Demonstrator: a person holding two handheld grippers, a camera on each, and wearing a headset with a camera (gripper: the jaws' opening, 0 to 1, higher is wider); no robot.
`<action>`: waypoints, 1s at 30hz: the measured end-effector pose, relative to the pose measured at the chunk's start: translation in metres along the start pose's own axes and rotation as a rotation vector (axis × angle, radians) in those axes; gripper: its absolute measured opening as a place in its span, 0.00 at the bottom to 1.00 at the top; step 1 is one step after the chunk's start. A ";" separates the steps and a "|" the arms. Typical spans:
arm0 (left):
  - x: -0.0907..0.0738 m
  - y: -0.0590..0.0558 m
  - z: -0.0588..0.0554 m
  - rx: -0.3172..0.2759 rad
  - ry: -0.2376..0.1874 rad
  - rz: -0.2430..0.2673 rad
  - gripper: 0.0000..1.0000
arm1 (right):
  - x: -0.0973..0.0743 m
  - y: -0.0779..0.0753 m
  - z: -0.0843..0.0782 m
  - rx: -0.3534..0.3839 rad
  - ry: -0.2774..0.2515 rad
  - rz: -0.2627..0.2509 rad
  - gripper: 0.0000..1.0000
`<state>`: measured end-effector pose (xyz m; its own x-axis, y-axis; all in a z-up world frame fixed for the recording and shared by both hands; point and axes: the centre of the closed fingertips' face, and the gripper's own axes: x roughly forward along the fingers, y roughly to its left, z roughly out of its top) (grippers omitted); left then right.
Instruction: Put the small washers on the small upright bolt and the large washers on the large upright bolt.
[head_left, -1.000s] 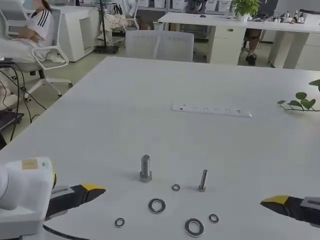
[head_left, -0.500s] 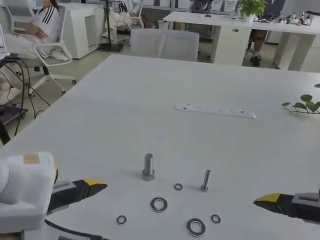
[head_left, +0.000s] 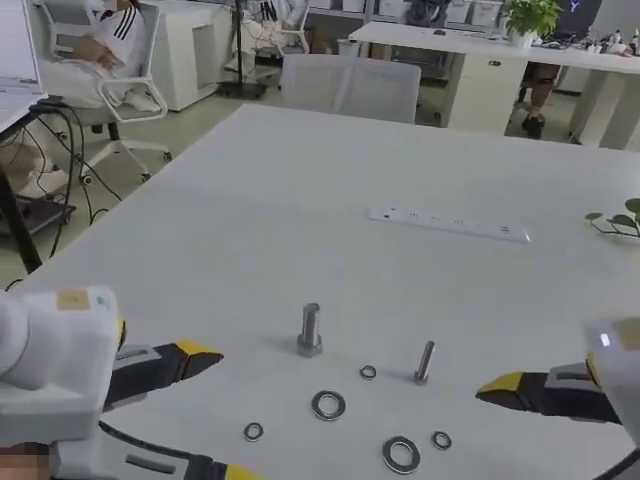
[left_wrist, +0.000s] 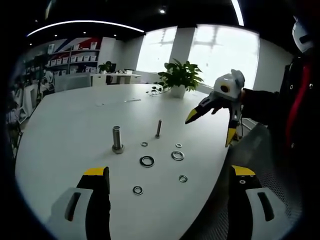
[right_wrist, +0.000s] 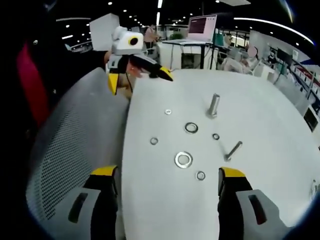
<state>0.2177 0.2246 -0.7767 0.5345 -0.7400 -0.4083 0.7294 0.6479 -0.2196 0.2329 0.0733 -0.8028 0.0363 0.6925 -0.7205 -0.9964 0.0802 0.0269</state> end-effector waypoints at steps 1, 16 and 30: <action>-0.001 0.000 0.000 0.000 -0.002 0.002 1.00 | 0.002 0.000 0.002 -0.009 0.005 0.010 0.83; -0.007 0.000 0.002 -0.001 -0.022 0.024 1.00 | 0.027 -0.010 0.013 -0.134 0.120 0.079 0.79; -0.006 -0.001 0.000 -0.007 -0.028 0.027 1.00 | 0.045 -0.020 0.002 -0.206 0.271 0.117 0.70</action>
<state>0.2135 0.2285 -0.7735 0.5658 -0.7271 -0.3889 0.7118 0.6688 -0.2148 0.2547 0.1041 -0.8348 -0.0728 0.4708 -0.8792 -0.9881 -0.1539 -0.0006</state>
